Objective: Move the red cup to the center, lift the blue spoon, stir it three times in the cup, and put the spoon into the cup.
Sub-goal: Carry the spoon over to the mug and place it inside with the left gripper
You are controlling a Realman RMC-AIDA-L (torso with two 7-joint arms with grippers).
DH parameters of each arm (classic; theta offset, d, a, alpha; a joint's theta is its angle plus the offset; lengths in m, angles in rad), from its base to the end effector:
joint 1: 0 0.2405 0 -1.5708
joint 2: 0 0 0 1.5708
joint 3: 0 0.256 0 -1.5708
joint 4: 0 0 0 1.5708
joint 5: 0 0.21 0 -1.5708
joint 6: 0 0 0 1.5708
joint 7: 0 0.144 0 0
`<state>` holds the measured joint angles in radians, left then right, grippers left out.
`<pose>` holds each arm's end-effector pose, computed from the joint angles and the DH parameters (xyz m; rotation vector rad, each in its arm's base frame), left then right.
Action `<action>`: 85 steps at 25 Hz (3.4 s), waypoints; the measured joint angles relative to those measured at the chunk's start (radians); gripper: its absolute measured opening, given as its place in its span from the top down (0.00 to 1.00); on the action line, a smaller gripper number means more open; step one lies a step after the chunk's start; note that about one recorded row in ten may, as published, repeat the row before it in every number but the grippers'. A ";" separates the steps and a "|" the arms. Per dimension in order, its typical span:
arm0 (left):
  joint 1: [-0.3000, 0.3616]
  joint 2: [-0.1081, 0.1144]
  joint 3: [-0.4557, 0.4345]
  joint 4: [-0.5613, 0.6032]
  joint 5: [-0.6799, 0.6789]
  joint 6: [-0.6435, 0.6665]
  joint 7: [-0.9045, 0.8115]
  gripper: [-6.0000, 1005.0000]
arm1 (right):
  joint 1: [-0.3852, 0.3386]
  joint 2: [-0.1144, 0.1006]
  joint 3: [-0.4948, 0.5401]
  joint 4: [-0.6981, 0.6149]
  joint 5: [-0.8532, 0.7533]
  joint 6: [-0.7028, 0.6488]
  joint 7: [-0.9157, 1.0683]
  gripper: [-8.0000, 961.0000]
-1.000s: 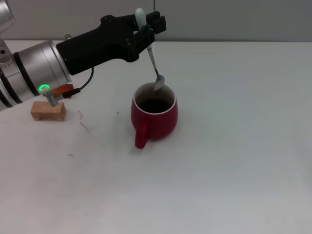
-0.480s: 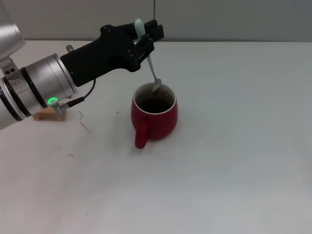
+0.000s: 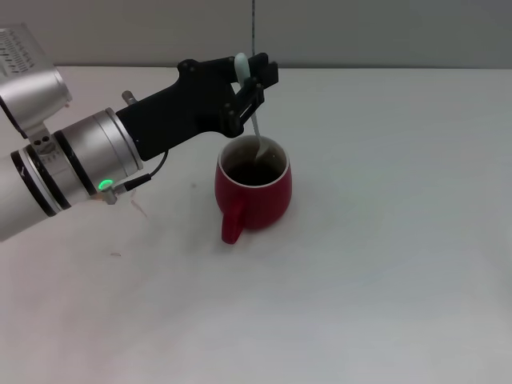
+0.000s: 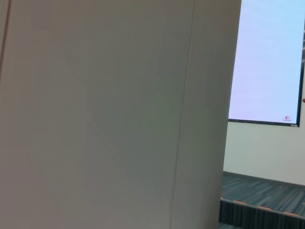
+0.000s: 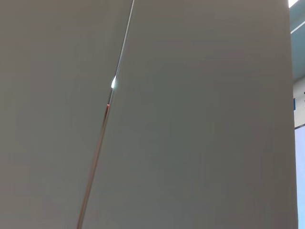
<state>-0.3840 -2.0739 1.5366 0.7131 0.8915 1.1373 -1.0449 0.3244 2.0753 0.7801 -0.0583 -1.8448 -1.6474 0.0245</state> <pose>-0.1979 0.3414 -0.0375 -2.3917 -0.3934 -1.0828 0.3774 0.2507 0.0878 -1.1003 0.2133 0.5619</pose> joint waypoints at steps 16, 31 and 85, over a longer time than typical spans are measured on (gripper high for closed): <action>0.001 0.000 0.025 0.000 -0.028 -0.029 0.020 0.85 | 0.006 -0.002 -0.001 0.002 -0.005 0.009 0.000 0.29; -0.006 0.000 0.025 -0.008 -0.028 -0.051 0.023 0.85 | 0.003 -0.001 -0.001 0.001 0.000 0.007 0.000 0.29; -0.036 -0.004 0.247 -0.130 -0.307 -0.182 0.309 0.85 | -0.024 0.003 -0.001 0.005 -0.007 -0.038 0.000 0.29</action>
<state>-0.4205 -2.0777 1.7832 0.5832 0.5848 0.9549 -0.7359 0.3004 2.0780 0.7792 -0.0538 -1.8515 -1.6857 0.0245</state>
